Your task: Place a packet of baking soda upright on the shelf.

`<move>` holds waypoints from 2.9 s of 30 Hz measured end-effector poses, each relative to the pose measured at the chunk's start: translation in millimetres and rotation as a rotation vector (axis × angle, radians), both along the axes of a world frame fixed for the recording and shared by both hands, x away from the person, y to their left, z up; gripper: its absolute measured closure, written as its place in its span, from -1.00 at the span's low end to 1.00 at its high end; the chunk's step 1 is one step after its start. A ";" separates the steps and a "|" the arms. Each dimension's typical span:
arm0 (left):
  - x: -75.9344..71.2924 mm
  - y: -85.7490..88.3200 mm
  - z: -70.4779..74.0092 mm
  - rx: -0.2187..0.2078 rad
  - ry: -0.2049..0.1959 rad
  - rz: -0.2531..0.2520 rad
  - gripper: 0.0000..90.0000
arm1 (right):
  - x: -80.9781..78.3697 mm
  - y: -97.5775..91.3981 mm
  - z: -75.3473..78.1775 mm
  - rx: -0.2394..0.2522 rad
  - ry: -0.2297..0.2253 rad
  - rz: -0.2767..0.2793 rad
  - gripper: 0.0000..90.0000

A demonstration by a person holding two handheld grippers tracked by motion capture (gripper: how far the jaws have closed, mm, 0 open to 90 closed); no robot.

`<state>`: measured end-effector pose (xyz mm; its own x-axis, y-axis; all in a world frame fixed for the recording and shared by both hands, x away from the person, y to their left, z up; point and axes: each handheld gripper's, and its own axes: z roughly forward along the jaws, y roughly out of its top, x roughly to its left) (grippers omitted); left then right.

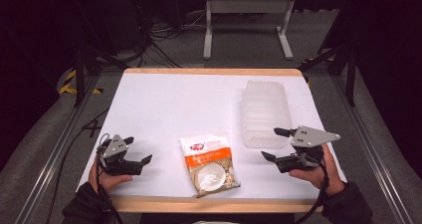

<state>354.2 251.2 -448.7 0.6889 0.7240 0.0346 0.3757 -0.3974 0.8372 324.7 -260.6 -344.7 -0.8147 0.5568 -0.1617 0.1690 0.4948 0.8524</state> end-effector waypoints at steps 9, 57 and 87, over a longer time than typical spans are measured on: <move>-0.9 -0.3 -0.2 -0.002 0.000 -0.007 -0.85 | 36.6 68.8 -15.4 -0.103 0.112 0.122 -0.66; -2.1 -3.9 -1.9 0.029 0.007 -0.034 -0.84 | 51.4 125.5 -94.4 -0.123 0.482 -0.121 -0.99; -1.0 -5.4 -3.4 0.026 0.017 -0.054 -0.85 | 105.3 195.5 -48.3 -0.354 0.419 0.112 -0.72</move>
<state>353.2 245.8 -452.1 0.7275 0.6849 0.0408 0.3671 -0.4388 0.8202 430.0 -65.1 -393.0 -0.9007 0.4336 0.0272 0.3873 0.7731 0.5023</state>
